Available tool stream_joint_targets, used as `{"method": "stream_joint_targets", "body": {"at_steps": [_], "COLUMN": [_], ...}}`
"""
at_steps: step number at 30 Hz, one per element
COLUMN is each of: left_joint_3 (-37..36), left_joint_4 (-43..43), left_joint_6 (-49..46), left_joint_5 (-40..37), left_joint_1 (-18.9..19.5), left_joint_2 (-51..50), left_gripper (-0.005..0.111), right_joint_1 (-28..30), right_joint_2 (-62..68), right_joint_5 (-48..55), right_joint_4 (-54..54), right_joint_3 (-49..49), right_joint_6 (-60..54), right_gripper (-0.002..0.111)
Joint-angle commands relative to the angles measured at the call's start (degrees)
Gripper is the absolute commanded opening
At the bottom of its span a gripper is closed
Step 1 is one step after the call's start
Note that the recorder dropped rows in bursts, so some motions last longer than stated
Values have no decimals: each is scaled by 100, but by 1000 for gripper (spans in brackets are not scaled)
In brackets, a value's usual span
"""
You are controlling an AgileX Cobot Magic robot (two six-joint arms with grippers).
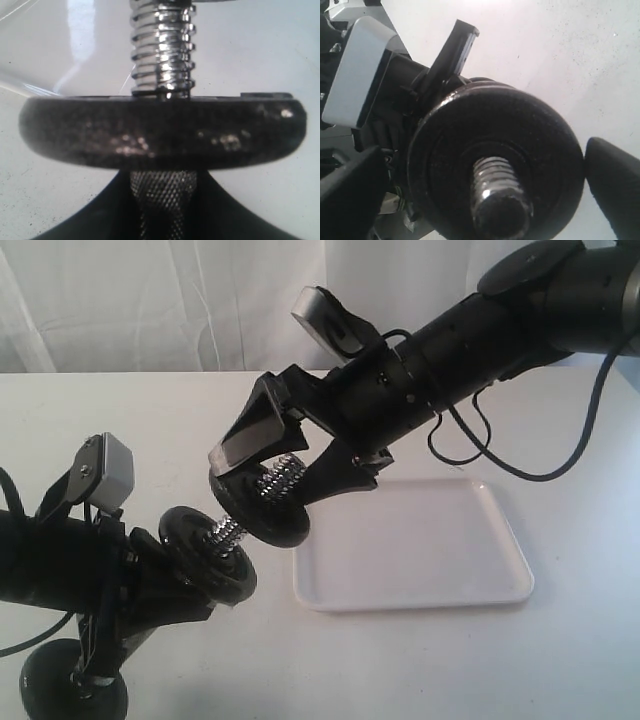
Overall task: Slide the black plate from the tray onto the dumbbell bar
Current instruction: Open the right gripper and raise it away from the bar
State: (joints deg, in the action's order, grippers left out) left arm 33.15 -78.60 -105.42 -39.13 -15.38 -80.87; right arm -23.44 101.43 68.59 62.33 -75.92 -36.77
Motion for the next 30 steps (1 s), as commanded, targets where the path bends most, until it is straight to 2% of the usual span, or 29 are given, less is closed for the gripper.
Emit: {"method": "stream_joint_targets", "body": {"at_steps": [1,11,14,16,17,19,21,22,25,30], "left_joint_3": [135,135,135,135,135,135,135,135,135,242], "left_joint_4": [-923,-961,-961,-1000,-1012,-1082,-1143,-1185,-1364,-1622], "left_joint_6": [21,21,21,21,21,21,21,21,21,21], "left_joint_5": [-789,-677,-629,-556,-527,-484,-401,-318,-87,231], "left_joint_1": [-19,-19,-19,-19,-19,-19,-19,-19,-19,-19], "left_joint_2": [227,227,227,227,227,227,227,227,227,227], "left_gripper": [0,0,0,0,0,0,0,0,0,0], "right_joint_1": [209,676,676,676,676,690,690,690,690,690], "right_joint_2": [-78,-78,-78,-78,-78,-78,-78,-78,-78,-78], "right_joint_5": [137,137,137,137,137,137,137,137,112,137], "right_joint_4": [-171,-1704,-2151,-2479,-2622,-2817,-3095,-3268,-3619,-3739], "right_joint_3": [-481,-1062,-1075,-1075,-1075,-1075,-1075,-1075,-1075,-1075], "right_joint_6": [-268,381,381,392,405,565,981,1239,1639,1671], "right_gripper": [105,104,98,87,77,51,11,1,0,0]}}
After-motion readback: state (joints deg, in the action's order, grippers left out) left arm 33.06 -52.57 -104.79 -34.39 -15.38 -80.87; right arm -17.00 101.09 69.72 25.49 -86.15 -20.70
